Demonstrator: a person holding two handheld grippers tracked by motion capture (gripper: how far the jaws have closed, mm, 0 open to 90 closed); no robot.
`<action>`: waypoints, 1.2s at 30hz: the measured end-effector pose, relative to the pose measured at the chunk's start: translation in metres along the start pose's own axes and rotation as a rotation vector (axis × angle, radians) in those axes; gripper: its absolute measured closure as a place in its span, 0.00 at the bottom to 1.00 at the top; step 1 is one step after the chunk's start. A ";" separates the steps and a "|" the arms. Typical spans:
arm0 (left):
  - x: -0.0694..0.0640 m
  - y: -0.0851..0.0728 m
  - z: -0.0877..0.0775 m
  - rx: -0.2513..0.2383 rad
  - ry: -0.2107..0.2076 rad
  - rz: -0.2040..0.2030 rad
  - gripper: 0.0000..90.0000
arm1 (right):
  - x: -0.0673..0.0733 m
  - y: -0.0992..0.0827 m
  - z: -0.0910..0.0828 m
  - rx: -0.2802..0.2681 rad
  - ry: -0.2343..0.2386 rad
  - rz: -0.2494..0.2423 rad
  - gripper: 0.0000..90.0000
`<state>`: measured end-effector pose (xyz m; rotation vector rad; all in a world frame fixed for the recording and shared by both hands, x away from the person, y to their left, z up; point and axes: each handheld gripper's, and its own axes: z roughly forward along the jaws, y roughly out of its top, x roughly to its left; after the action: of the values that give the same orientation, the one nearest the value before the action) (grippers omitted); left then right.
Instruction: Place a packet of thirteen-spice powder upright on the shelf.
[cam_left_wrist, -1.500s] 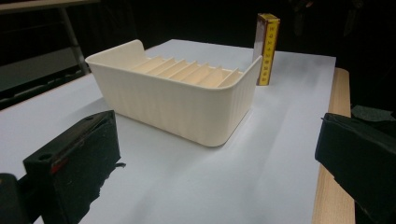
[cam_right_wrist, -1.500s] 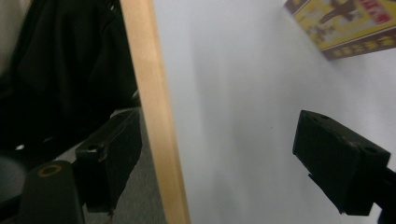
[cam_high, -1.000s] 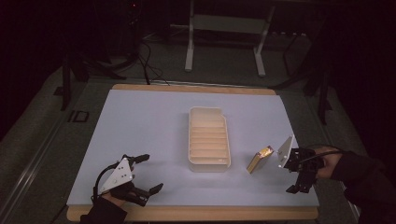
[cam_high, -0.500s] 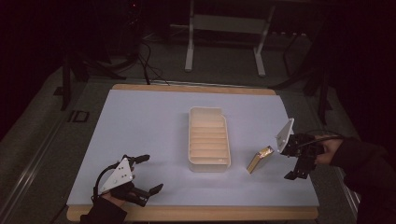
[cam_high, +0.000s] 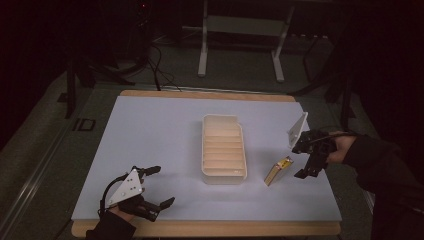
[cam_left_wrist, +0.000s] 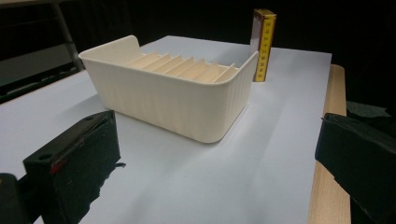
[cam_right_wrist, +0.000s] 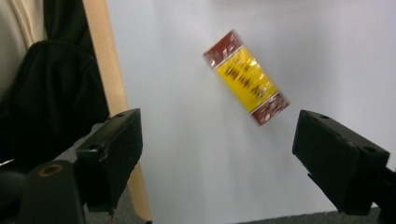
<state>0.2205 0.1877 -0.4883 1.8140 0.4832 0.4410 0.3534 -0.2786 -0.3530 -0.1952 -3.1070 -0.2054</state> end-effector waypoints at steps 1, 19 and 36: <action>0.000 0.000 0.000 0.000 0.000 0.000 0.00 | 0.000 0.001 0.001 -0.001 -0.011 -0.016 0.18; 0.000 -0.001 0.001 0.005 -0.004 -0.002 0.00 | -0.009 0.025 0.030 0.057 -0.072 -0.186 0.37; 0.000 -0.002 0.002 0.012 -0.010 -0.004 0.00 | -0.013 0.030 0.063 0.156 -0.033 -0.258 0.56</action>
<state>0.2213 0.1867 -0.4911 1.8261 0.4834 0.4266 0.3694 -0.2425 -0.4121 0.2087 -3.1529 0.0381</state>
